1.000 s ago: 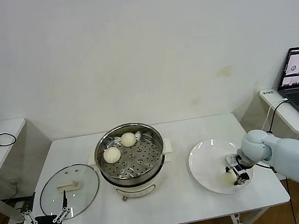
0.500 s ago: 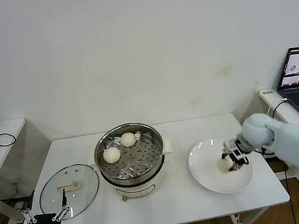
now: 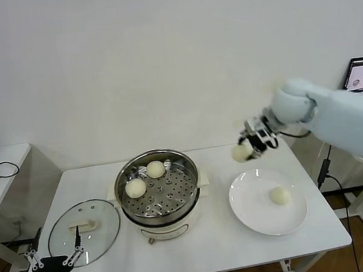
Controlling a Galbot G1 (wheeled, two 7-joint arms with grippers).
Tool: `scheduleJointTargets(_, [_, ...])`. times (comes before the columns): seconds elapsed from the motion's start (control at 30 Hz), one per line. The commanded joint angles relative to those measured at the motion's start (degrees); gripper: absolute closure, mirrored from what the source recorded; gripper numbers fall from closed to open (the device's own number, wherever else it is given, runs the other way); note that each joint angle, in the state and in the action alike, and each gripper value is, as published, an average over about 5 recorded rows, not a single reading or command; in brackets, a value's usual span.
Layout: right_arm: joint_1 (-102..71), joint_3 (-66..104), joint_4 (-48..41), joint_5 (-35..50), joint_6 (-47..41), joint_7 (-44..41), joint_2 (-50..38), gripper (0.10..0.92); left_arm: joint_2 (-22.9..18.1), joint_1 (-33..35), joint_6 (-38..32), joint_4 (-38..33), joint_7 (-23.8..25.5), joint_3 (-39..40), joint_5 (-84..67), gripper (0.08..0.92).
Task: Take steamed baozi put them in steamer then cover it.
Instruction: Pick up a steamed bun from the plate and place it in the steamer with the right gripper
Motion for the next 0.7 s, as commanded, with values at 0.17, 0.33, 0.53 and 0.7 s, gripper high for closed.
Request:
scheduleJointTargets(0.17, [5.3, -6.47, -3.26, 8.75, 3.11, 6.11, 24.64, 0.457, -0.44, 0.49, -0.03, -0.62, -0.04, -1.38, -0.58, 0.177])
scheduleJointTargets(0.33, [1.71, -9.13, -5.51, 5.03, 9.05, 7.26, 28.16, 0.454, -0.57, 0.81, 0.04, -1.13, -0.02, -2.67, -1.16, 0.177])
scheduleJointTargets(0.53, [-2.49, -10.94, -7.51, -1.28, 15.8, 7.74, 29.74, 0.457, -0.84, 1.07, 0.05, -1.37, -0.04, -3.1, -1.32, 0.177])
scheduleJointTargets(0.7, [-3.45, -11.75, -7.96, -3.84, 18.88, 7.36, 30.56, 0.457, -1.03, 0.82, 0.05, -1.36, -0.06, -3.22, -1.4, 0.177])
